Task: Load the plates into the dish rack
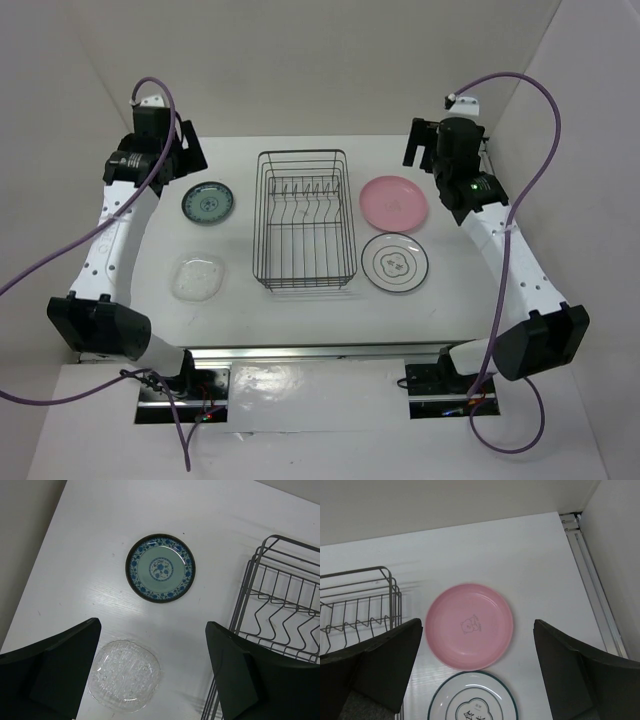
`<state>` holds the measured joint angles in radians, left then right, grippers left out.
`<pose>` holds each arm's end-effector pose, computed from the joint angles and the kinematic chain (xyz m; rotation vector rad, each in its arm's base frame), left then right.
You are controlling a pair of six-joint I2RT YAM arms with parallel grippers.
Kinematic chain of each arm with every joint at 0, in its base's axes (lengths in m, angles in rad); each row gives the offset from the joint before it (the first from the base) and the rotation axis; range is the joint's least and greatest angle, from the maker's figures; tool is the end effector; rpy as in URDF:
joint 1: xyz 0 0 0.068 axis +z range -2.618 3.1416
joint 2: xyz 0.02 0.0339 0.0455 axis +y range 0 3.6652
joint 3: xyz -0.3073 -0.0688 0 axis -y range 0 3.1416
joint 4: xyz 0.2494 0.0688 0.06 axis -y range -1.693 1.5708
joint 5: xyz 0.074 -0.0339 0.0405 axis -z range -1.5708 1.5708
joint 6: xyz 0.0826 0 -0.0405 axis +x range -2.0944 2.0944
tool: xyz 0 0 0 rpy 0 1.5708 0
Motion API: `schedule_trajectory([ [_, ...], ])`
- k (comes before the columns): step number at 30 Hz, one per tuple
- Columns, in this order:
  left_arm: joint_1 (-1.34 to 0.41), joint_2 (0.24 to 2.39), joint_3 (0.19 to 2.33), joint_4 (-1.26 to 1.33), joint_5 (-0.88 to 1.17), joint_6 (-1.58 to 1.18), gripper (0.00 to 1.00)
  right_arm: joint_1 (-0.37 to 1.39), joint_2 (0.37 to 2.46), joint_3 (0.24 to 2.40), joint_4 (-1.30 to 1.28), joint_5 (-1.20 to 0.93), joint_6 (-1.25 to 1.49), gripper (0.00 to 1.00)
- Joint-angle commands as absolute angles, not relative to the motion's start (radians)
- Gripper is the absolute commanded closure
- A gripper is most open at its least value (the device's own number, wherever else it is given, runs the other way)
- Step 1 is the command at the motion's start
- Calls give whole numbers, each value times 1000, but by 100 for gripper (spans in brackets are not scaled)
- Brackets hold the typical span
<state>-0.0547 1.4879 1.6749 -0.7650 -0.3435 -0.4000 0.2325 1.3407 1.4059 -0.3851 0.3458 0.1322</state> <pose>0.3566 0.0083 0.4421 -0.5560 2.0382 0.0987 0.3362 0.0508 0.4411 0.1408 1.8665 -0.0758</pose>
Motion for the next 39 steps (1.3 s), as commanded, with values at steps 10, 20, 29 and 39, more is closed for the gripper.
schedule_trajectory([
  [10,-28,1474,1649,-698,-321,-468,0,236,1298,1419,-331,373,141,1],
  [20,121,1513,1557,-707,-189,-610,0,247,1259,1324,-270,213,218,1],
  [29,189,1448,1361,-762,-116,-706,0,256,1293,1344,-276,172,227,1],
  [39,244,1191,1039,-726,2,-799,1,256,1313,1322,-249,32,227,1],
])
